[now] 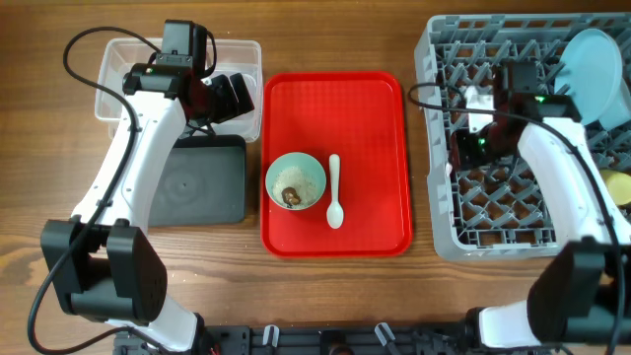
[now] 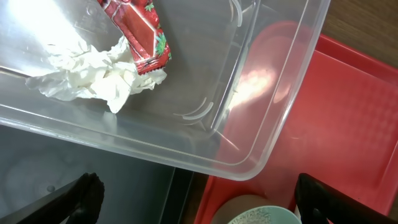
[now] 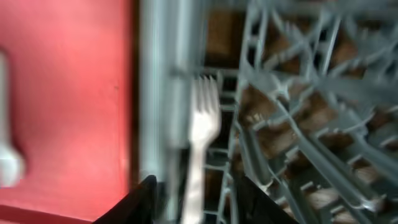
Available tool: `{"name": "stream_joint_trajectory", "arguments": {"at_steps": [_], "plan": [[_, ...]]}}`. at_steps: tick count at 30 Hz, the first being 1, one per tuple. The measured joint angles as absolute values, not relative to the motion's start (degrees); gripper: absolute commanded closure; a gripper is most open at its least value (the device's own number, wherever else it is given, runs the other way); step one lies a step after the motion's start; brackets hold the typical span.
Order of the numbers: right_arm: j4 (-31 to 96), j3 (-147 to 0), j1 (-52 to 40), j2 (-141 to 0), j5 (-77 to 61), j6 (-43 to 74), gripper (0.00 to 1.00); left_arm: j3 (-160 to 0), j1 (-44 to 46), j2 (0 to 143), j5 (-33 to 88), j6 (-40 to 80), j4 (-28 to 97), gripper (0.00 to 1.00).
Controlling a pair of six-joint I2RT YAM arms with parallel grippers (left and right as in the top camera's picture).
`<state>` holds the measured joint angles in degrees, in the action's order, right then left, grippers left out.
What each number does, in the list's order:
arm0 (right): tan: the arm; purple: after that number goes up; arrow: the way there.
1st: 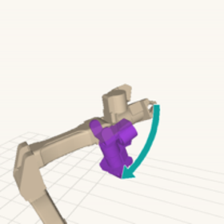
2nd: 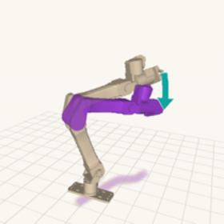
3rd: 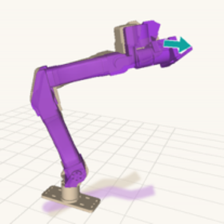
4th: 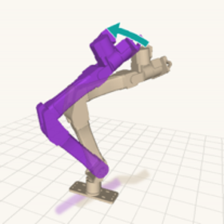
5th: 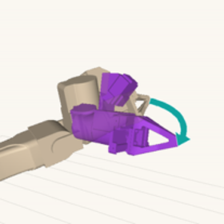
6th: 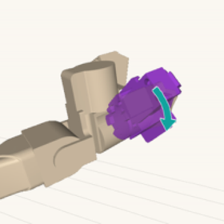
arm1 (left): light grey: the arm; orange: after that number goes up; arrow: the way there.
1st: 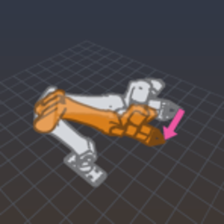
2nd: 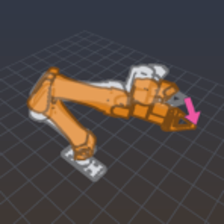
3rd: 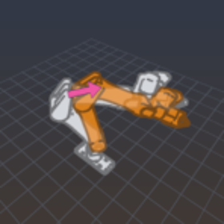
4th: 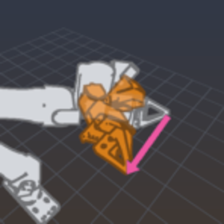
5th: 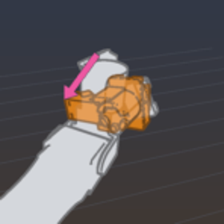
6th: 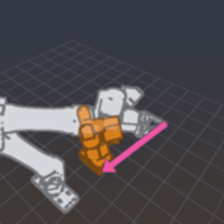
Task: Sort waste into correct bins and load items into the dishwasher rack
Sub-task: 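Insert the fork into the rack with the right gripper, then grasp the white spoon on the red tray with the right gripper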
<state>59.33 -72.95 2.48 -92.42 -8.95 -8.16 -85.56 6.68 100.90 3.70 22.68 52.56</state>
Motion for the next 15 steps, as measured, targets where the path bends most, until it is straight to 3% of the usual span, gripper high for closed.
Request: {"name": "stream_joint_trajectory", "arguments": {"at_steps": [3,6,9,15], "plan": [[58.26,-75.81,0.25,-87.46,-15.14,-7.55,0.53,-85.56,6.68,100.90,3.68,22.68,52.58,0.00],[57.74,-75.81,-8.10,-87.81,-18.04,-4.54,0.45,-85.56,6.68,100.90,3.68,22.65,52.58,0.00],[57.67,-75.81,-20.01,-93.86,-16.14,0.99,0.43,-85.56,6.68,100.90,3.68,22.65,52.56,0.00],[57.28,-75.81,-31.31,-106.85,-11.64,12.45,0.43,-85.56,6.68,100.90,3.68,22.65,52.58,0.00]]}}
